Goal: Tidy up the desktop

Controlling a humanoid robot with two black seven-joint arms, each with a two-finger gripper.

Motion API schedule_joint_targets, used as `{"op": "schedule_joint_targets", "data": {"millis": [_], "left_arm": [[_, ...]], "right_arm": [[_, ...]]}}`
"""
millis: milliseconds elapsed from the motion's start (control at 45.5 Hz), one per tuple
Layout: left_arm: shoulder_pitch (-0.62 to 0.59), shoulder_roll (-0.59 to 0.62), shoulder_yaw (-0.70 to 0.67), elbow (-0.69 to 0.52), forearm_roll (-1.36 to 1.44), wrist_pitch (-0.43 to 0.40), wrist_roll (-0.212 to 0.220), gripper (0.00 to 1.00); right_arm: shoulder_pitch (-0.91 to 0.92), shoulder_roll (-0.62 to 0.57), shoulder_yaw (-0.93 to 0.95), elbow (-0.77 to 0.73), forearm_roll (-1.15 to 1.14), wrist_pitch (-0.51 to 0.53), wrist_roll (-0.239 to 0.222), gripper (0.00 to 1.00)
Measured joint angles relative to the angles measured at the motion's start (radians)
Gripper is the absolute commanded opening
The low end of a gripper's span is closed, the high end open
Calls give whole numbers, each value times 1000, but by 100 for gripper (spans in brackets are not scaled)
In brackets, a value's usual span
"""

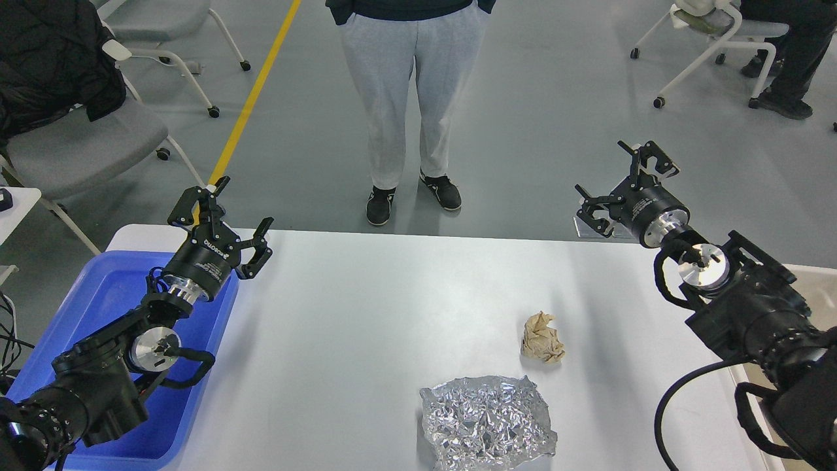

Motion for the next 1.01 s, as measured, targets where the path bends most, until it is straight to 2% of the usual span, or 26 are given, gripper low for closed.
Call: {"op": "schedule_joint_targets", "data": {"millis": [307,395,483,637,856,1010], "left_arm": [[0,0,0,0,0,0,0,100],[0,0,0,0,0,0,0,100],[0,0,0,0,0,0,0,100],[0,0,0,0,0,0,0,100],[0,0,0,0,0,0,0,100],[0,0,0,0,0,0,0,100]], "right_arm": [[0,-65,-8,0,-5,34,7,100],[5,-93,-10,1,-5,68,51,100],[7,-118,-15,7,-6,110,116,100],[10,-161,-60,25,-14,171,177,100],[35,-221,-200,82,-46,205,215,100],[79,-296,-295,193,-126,201,226,100]]}}
